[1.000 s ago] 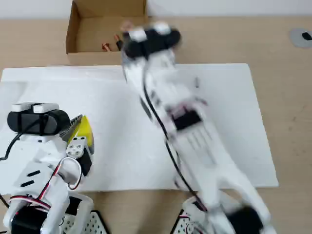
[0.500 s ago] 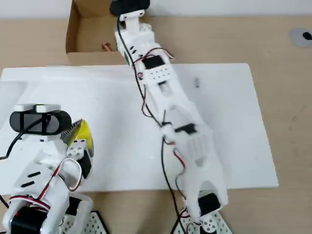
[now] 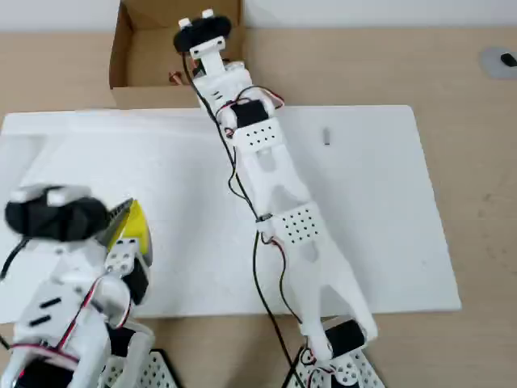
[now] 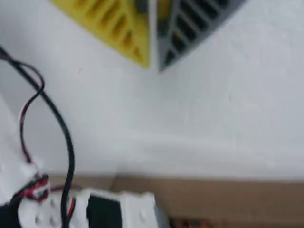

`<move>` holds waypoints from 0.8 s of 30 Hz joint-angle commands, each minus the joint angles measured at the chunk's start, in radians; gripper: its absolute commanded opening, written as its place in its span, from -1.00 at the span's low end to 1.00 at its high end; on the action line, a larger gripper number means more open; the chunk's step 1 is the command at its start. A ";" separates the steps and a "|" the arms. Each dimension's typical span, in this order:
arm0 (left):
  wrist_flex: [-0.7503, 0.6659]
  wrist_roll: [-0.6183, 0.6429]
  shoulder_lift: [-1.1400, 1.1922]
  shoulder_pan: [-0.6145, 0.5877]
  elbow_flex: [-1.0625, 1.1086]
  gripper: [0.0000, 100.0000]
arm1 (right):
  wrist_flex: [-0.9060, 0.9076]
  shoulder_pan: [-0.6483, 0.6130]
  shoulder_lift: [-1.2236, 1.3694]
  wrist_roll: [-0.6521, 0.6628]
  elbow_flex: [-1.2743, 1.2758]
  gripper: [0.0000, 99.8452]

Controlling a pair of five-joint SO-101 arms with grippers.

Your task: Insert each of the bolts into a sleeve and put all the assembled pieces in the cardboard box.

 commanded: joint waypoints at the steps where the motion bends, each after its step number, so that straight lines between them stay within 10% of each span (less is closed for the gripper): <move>1: 0.002 0.005 -0.073 -0.006 -0.009 -0.98 | 0.072 0.007 -0.062 0.023 -0.068 -0.45; 11: 0.141 0.005 -0.079 -0.014 -0.014 -0.99 | 0.290 -0.012 -0.329 0.017 -0.070 -0.35; 18: 0.288 0.012 -0.081 -0.014 -0.115 -0.99 | 0.611 -0.013 -0.700 -0.098 -0.068 -0.99; 24: 0.296 0.014 -0.081 -0.014 -0.121 -0.98 | 0.922 -0.045 -0.972 -0.123 -0.056 -0.98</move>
